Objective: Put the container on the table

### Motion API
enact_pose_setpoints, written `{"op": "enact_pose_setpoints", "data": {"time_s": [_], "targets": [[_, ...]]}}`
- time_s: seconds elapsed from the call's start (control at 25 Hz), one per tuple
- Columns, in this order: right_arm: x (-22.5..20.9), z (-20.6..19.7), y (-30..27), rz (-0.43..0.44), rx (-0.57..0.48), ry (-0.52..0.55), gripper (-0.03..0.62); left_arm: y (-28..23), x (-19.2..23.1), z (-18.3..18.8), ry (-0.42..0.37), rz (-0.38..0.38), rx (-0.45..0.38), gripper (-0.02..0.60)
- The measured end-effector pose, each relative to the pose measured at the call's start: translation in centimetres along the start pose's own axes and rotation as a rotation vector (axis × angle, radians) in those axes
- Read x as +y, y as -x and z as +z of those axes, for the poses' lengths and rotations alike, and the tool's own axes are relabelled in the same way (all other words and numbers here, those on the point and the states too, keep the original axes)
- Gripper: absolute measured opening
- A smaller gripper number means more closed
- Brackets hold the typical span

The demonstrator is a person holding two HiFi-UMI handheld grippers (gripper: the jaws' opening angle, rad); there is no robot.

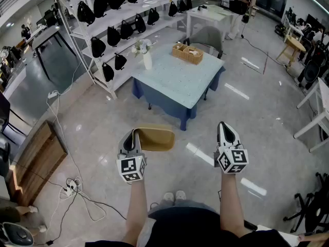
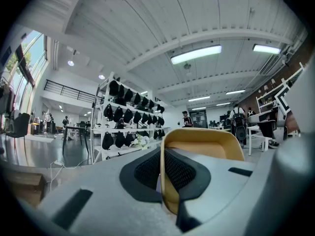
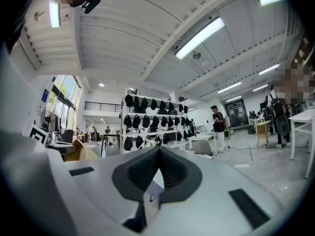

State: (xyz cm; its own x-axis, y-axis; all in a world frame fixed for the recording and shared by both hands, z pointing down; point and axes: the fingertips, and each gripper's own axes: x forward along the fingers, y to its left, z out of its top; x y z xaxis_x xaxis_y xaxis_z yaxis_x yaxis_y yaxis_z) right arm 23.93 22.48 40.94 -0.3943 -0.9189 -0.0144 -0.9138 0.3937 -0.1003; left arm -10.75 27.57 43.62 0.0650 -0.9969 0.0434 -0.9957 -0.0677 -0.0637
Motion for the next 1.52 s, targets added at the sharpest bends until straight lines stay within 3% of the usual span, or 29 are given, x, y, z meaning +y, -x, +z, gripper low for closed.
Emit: {"op": "enact_pose_setpoints", "data": {"time_s": [0.68, 1.52], "targets": [[-0.3, -0.5, -2.2, 0.012, -0.006, -0.037, -0.002, -1.8, 0.4, -0.6, 0.001, 0.001, 0.011, 0.012], [-3.6, -1.5, -7.3, 0.05, -0.003, -0.085, -0.002, -4.7, -0.2, -1.6, -0.017, 0.049, 0.034, 0.012]]}}
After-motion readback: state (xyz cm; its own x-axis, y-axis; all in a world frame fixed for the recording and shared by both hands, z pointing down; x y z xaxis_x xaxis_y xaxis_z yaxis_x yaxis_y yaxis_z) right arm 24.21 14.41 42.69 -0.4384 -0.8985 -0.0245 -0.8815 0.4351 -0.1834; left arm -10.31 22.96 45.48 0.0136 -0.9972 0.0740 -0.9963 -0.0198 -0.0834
